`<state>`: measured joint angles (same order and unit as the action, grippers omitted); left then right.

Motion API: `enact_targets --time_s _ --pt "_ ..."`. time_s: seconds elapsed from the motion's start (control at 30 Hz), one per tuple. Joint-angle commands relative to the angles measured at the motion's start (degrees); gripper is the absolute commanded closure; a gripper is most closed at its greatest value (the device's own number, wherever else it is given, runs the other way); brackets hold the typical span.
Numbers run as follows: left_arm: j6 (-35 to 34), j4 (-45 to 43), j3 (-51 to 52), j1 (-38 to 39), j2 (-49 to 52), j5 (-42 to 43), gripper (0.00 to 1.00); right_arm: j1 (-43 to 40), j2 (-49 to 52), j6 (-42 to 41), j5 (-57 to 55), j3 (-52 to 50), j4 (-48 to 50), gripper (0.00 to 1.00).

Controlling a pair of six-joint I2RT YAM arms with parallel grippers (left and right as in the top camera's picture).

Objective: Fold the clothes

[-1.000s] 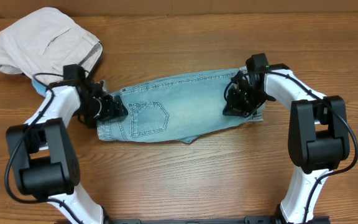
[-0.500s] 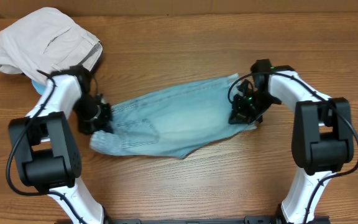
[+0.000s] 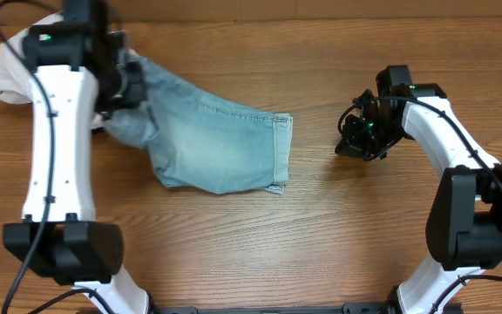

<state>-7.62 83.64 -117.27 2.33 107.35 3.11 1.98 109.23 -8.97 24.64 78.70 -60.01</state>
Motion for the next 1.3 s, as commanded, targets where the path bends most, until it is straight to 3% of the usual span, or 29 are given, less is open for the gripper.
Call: enact_targets --time_s 0.0,0.33,0.4,0.73,0.77,0.8,0.83,0.87,0.97,1.1,1.27 --pt "-1.44 -0.55 0.48 6.56 0.85 0.92 0.92 0.13 -0.79 0.15 -2.36 0.87 0.07 0.95" --pt "-7.15 -3.32 1.38 21.42 11.5 -3.5 0.87 0.13 -0.79 0.17 -2.36 0.79 -0.57 0.95" --pt "-8.66 -4.17 1.38 23.23 14.4 -3.52 0.93 0.13 -0.79 0.13 -2.36 0.76 -0.55 0.95" --pt "-15.85 -5.77 1.38 25.03 18.78 -3.45 0.95 0.68 -0.79 1.53 -2.08 -0.57 0.98 0.91" --pt "-16.9 -6.08 1.38 25.03 18.78 -3.15 0.92 0.98 -0.79 1.53 -2.1 -1.33 1.9 0.9" --pt "-17.97 -6.64 1.38 25.05 18.78 -2.34 0.8 1.27 -0.79 1.53 -2.12 -2.29 3.02 0.9" --pt "-18.4 -7.43 1.38 25.2 18.78 -0.87 0.65 1.42 -0.76 1.49 -2.1 -3.02 3.8 0.9" --pt "-18.34 -8.59 1.38 25.4 18.78 1.46 0.39 1.66 -0.76 1.46 -2.12 -4.09 4.96 0.9" --pt "-16.28 -10.21 1.38 25.88 18.78 5.38 0.02 1.7 -0.76 1.18 -2.12 -6.51 7.08 0.9" --pt "-13.77 -7.32 -0.2 24.59 18.75 2.73 0.0 0.87 -0.76 1.03 -2.1 -7.23 6.12 0.92" --pt "-13.73 3.72 -8.76 17.99 18.75 2.25 0.0 -1.16 -1.25 1.16 0.72 -5.18 3.98 0.92"
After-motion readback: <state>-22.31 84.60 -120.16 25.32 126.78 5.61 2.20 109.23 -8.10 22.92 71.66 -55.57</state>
